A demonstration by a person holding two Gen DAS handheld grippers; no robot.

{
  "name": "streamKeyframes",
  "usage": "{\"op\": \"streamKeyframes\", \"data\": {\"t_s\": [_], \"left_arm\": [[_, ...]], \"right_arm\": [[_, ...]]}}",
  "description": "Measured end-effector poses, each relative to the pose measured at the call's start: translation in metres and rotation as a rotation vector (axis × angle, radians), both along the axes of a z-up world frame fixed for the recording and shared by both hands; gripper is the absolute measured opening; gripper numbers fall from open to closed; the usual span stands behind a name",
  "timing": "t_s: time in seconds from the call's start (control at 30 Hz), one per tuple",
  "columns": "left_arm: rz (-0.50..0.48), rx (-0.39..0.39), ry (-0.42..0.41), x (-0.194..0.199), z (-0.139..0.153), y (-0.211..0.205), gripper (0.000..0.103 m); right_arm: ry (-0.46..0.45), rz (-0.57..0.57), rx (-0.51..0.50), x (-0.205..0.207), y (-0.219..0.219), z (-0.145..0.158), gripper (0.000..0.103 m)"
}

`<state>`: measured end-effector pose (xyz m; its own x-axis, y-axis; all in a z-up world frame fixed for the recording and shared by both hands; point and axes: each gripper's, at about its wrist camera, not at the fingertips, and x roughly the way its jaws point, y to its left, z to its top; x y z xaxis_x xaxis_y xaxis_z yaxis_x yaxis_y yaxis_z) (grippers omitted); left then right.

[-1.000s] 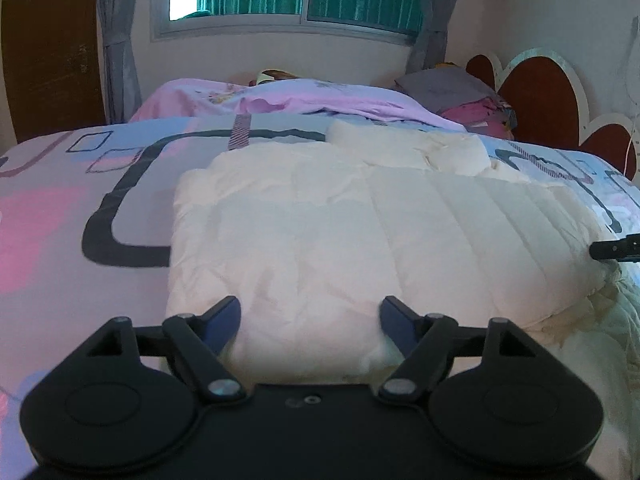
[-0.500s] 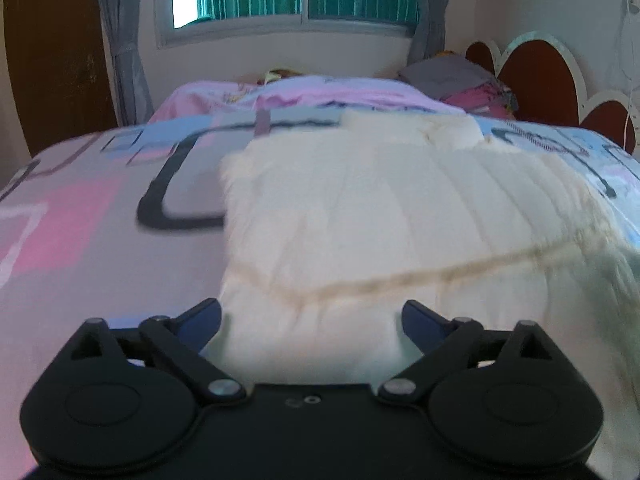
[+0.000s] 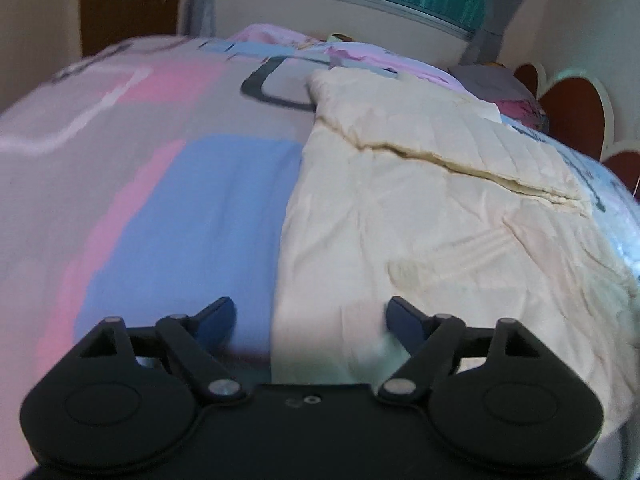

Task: Fold large clothes
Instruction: 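Grasp the folded jacket end with both grippers and lift it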

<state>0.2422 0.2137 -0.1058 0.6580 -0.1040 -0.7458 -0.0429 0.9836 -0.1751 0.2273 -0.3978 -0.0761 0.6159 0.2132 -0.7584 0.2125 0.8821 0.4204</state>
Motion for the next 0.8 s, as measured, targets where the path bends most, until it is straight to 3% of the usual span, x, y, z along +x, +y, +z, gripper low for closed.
{"op": "streamKeyframes", "data": {"t_s": [0.03, 0.2, 0.5, 0.57, 0.6, 0.67, 0.7, 0.73, 0.8], "left_arm": [[0.011, -0.023, 0.01, -0.007, -0.001, 0.002, 0.071], [0.061, -0.096, 0.019, -0.037, -0.001, 0.006, 0.071], [0.097, -0.388, 0.014, -0.072, -0.014, 0.014, 0.07], [0.1, -0.455, 0.015, -0.071, -0.019, 0.015, 0.068], [0.092, -0.486, 0.021, -0.068, -0.022, 0.015, 0.063], [0.071, -0.531, 0.041, -0.062, -0.027, 0.01, 0.039], [0.072, -0.55, 0.049, -0.06, -0.03, 0.008, 0.018], [0.076, -0.583, 0.035, -0.061, -0.032, 0.007, 0.01], [0.089, -0.654, -0.065, -0.072, -0.025, 0.011, 0.009]], "right_arm": [[0.005, 0.002, 0.022, -0.008, -0.003, -0.002, 0.077], [0.013, 0.053, 0.119, -0.038, -0.006, -0.01, 0.077], [-0.013, 0.141, 0.297, -0.057, -0.001, -0.023, 0.074], [0.004, 0.154, 0.372, -0.05, -0.002, -0.03, 0.038], [0.015, 0.159, 0.385, -0.046, -0.003, -0.033, 0.034], [0.014, 0.177, 0.386, -0.042, -0.002, -0.035, 0.025], [-0.004, 0.191, 0.4, -0.043, -0.003, -0.034, 0.017], [-0.033, 0.194, 0.42, -0.045, -0.006, -0.032, 0.012], [-0.087, 0.182, 0.458, -0.051, -0.015, -0.024, 0.009]]}}
